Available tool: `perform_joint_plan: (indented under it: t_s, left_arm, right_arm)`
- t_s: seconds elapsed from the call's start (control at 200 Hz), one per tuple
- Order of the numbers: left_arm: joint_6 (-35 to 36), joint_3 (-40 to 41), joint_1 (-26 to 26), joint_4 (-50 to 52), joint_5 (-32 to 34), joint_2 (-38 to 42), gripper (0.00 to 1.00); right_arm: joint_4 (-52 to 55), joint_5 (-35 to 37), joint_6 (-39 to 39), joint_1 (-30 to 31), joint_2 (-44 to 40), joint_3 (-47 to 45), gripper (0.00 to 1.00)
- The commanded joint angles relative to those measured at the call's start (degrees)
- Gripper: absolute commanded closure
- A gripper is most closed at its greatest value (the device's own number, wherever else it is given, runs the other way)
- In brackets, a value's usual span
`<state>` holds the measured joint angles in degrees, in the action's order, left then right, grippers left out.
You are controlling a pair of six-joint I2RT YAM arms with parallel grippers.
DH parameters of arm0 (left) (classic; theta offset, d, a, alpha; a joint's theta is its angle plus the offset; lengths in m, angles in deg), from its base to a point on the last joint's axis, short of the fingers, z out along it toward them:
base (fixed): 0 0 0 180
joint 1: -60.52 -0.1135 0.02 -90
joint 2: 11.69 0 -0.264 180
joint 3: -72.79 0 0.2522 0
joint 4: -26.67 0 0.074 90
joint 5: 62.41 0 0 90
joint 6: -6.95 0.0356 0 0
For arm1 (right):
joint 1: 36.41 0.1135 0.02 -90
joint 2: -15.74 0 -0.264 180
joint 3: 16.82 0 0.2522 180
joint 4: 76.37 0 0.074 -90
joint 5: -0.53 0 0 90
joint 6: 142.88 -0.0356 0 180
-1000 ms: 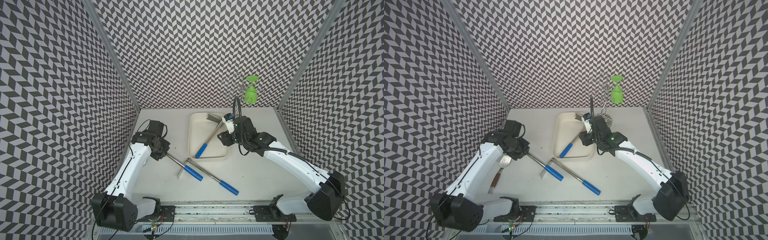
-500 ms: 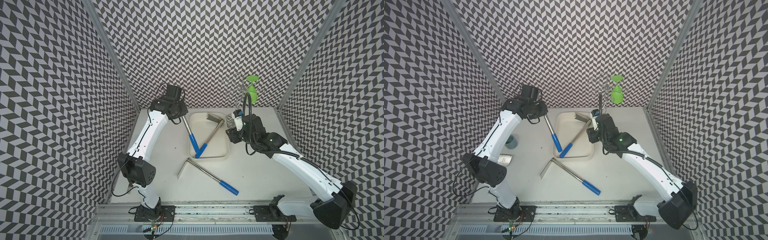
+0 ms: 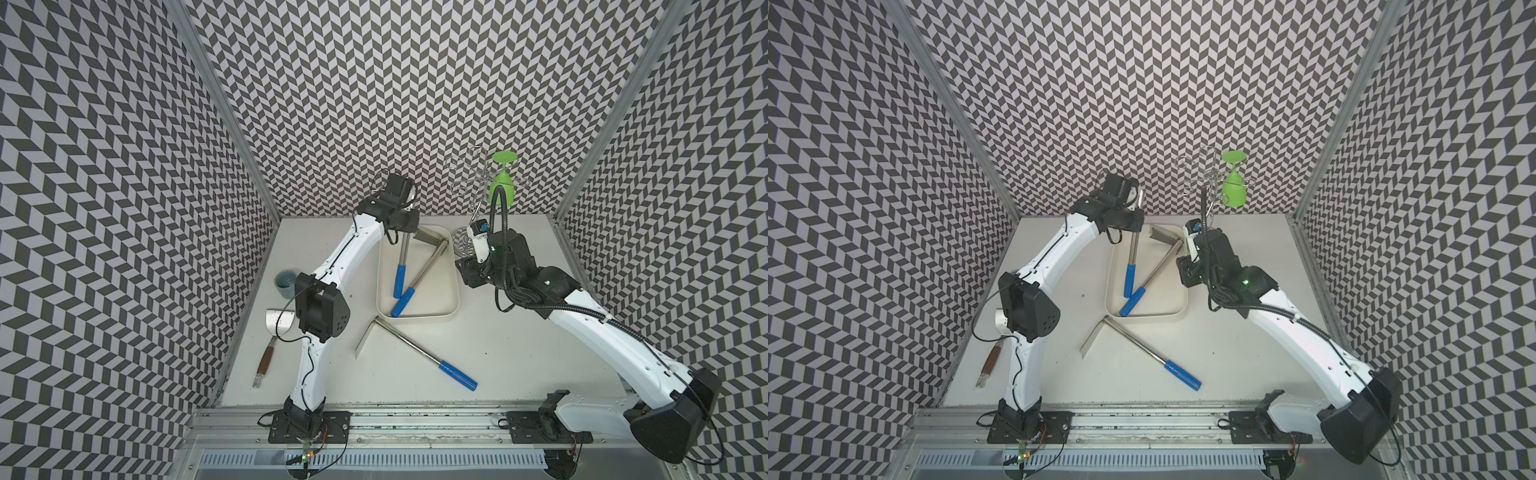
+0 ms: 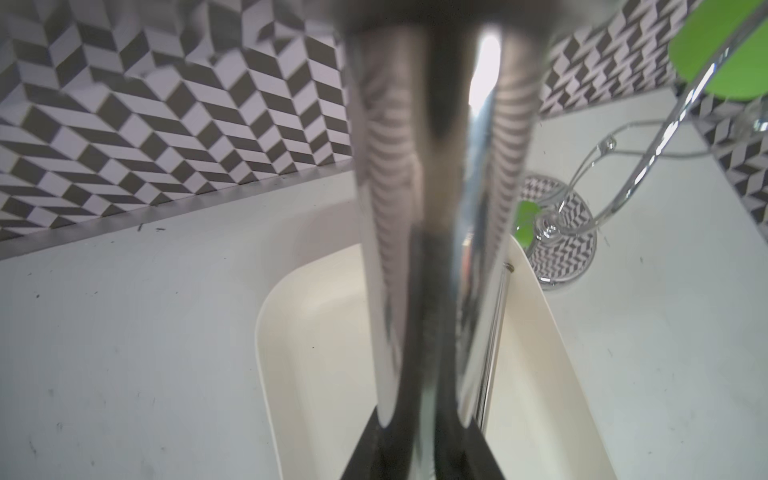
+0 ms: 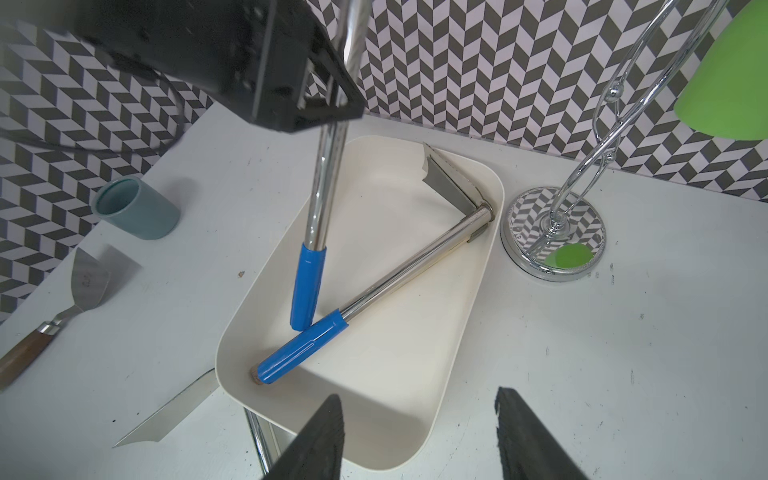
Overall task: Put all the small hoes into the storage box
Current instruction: Place the hoe in the storage box.
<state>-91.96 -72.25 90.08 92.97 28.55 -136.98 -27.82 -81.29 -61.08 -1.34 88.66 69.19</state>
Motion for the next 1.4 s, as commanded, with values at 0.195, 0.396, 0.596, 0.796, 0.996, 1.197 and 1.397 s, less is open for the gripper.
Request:
perform_joint_plan:
  t_s: [0.195, 0.396, 0.596, 0.796, 0.996, 1.197, 1.397]
  left_arm:
    - [10.0, 2.0, 2.5, -4.5, 7.2, 0.2, 1.0]
    - [11.5, 1.1, 3.1, -7.5, 1.0, -4.4, 1.0]
    - [11.2, 0.6, 3.2, -8.5, -2.2, -7.5, 1.0]
    - [12.9, 3.4, 3.2, -8.5, -2.8, -8.6, 1.0]
    - [13.0, 4.1, 3.3, -8.9, -5.6, -9.9, 1.0]
    - [12.7, 6.1, 2.5, -8.1, -8.5, -9.2, 1.0]
    - [11.7, 10.3, 1.4, -7.1, -13.3, -5.3, 1.0]
  right_arm:
    - [-0.6, -0.5, -0.9, -0.1, 0.4, -0.2, 0.41]
    - [-0.5, -0.7, -0.9, 0.2, 0.8, -0.1, 0.41]
    - [0.1, -0.1, -0.7, 0.2, 1.0, -0.4, 0.41]
    - [-0.1, -0.7, -0.8, 0.2, 1.7, -0.3, 0.41]
    - [-0.2, -0.9, -0.8, 0.2, 2.5, 0.1, 0.41]
    - [-0.2, -0.1, -0.5, 0.2, 2.4, 0.1, 0.41]
    - [-0.2, 0.8, 0.0, 0.2, 2.3, 0.2, 0.4]
